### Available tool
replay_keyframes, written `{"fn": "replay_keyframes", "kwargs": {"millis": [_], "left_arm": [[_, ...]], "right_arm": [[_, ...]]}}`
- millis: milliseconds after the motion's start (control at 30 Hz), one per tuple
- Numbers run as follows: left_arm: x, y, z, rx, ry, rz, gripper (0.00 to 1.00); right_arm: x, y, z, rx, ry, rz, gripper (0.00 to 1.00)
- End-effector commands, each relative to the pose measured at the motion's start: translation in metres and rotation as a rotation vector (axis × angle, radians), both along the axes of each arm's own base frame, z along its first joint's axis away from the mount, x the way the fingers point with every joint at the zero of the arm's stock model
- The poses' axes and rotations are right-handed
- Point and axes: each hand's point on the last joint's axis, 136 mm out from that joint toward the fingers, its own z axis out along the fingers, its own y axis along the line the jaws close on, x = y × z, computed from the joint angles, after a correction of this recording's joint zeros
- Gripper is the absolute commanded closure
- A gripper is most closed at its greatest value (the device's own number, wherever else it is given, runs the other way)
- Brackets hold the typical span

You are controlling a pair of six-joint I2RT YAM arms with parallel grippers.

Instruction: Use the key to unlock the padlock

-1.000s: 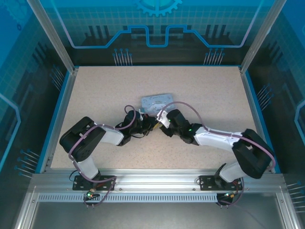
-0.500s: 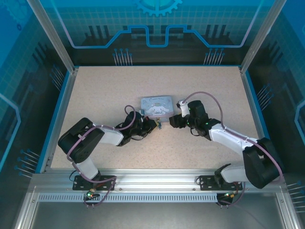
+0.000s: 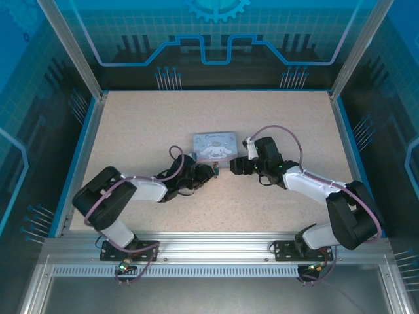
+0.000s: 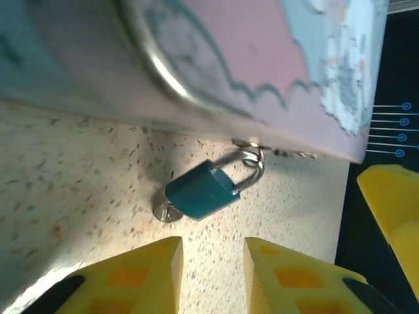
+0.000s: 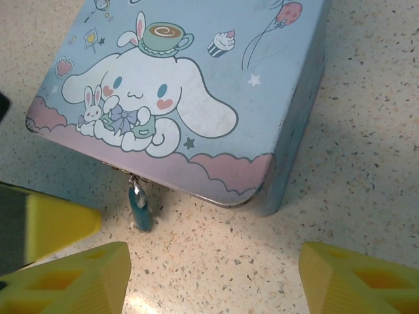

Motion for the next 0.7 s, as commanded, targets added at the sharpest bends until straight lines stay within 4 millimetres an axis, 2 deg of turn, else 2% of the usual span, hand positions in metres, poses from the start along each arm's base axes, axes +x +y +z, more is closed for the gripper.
{"fn": "replay_keyframes", "kwargs": {"millis": [0, 167, 300, 433, 667], "left_arm": [[-0.007, 0.016, 0.015, 0.092, -0.057, 0.002, 0.66], [-0.007, 0.041, 0.043, 0.165, -0.126, 0.049, 0.54], [-0.004, 0.055, 0.056, 0.184, -0.160, 0.062, 0.51], [-0.002, 0.045, 0.057, 0.175, -0.184, -0.008, 0.49], [-0.003, 0.013, 0.038, 0.137, -0.182, -0.146, 0.42]], "right_arm": [[0.005, -0.001, 0.007, 0.010, 0.004, -0.016, 0.30], [0.003, 0.001, 0.007, 0.016, 0.004, -0.006, 0.29], [0.003, 0.003, 0.006, 0.033, 0.012, -0.001, 0.28], [0.003, 0.007, 0.003, 0.057, 0.026, 0.004, 0.27], [0.002, 0.008, 0.002, 0.064, 0.029, 0.001, 0.26]]}}
